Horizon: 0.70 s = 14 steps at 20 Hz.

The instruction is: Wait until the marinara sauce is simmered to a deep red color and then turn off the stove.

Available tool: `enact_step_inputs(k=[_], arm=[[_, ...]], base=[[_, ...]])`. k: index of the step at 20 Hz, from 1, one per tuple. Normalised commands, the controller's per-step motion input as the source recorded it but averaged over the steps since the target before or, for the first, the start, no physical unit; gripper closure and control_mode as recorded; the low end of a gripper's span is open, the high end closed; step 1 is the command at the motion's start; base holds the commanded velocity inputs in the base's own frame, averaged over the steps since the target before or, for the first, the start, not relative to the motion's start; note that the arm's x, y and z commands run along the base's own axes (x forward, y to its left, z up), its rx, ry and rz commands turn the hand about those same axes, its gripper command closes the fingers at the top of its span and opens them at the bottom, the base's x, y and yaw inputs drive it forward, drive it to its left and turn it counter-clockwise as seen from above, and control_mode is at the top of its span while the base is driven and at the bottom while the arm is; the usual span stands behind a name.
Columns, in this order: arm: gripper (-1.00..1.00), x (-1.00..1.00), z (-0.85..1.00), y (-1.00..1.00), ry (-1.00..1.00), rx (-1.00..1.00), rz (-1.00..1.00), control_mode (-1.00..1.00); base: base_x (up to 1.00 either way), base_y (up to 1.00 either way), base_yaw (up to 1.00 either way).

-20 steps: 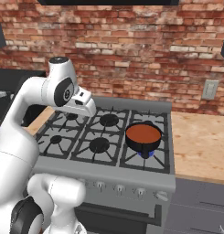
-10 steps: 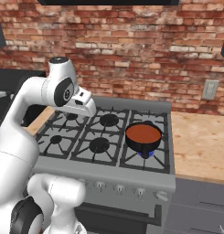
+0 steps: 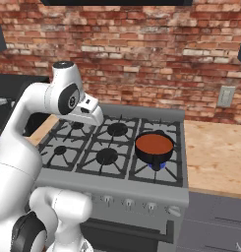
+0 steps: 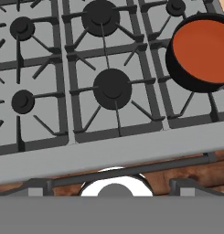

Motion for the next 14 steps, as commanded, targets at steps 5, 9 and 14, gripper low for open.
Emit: enact_step_inputs(k=[5, 9, 14], arm=[[-1.0, 0.0, 0.0, 0.0, 0.0, 0.0, 0.0, -1.0], [-1.0, 0.0, 0.0, 0.0, 0.0, 0.0, 0.0, -1.0], [-1.0, 0.0, 0.0, 0.0, 0.0, 0.0, 0.0, -1.0]], base=[[0.0, 0.0, 0.0], [0.0, 0.0, 0.0], [0.0, 0.0, 0.0]])
